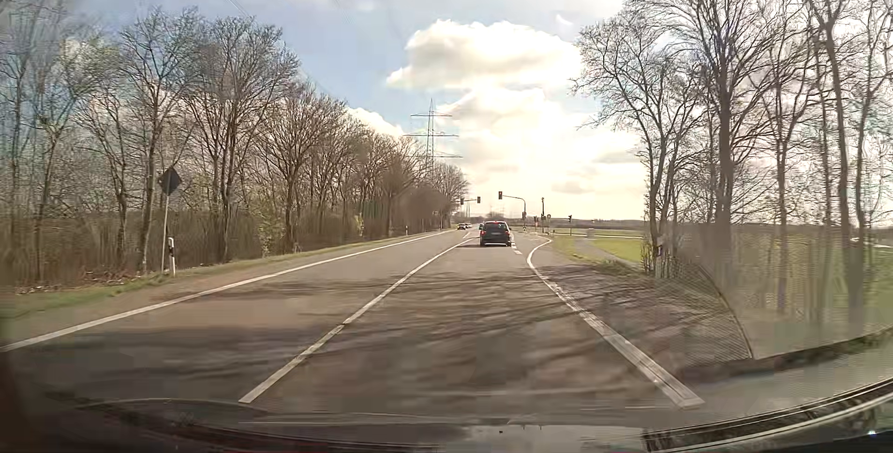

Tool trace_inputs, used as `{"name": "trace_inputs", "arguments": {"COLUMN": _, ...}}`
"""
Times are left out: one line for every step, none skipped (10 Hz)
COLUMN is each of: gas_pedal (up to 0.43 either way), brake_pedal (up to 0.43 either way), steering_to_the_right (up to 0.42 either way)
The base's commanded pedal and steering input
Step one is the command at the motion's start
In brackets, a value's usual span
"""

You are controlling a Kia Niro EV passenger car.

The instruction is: Follow the waypoints while adhering to traffic rules and regulations

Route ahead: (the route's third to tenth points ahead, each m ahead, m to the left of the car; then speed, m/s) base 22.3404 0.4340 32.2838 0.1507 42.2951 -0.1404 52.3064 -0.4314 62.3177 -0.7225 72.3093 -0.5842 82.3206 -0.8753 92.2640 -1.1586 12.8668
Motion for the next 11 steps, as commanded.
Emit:
{"name": "trace_inputs", "arguments": {"gas_pedal": 0.028, "brake_pedal": 0.000, "steering_to_the_right": 0.003}}
{"name": "trace_inputs", "arguments": {"gas_pedal": 0.028, "brake_pedal": 0.000, "steering_to_the_right": 0.003}}
{"name": "trace_inputs", "arguments": {"gas_pedal": 0.028, "brake_pedal": 0.000, "steering_to_the_right": 0.003}}
{"name": "trace_inputs", "arguments": {"gas_pedal": 0.028, "brake_pedal": 0.000, "steering_to_the_right": 0.003}}
{"name": "trace_inputs", "arguments": {"gas_pedal": 0.028, "brake_pedal": 0.000, "steering_to_the_right": 0.004}}
{"name": "trace_inputs", "arguments": {"gas_pedal": 0.028, "brake_pedal": 0.000, "steering_to_the_right": 0.005}}
{"name": "trace_inputs", "arguments": {"gas_pedal": 0.028, "brake_pedal": 0.000, "steering_to_the_right": 0.005}}
{"name": "trace_inputs", "arguments": {"gas_pedal": 0.028, "brake_pedal": 0.000, "steering_to_the_right": 0.006}}
{"name": "trace_inputs", "arguments": {"gas_pedal": 0.028, "brake_pedal": 0.000, "steering_to_the_right": 0.007}}
{"name": "trace_inputs", "arguments": {"gas_pedal": 0.028, "brake_pedal": 0.000, "steering_to_the_right": 0.009}}
{"name": "trace_inputs", "arguments": {"gas_pedal": 0.028, "brake_pedal": 0.000, "steering_to_the_right": 0.009}}
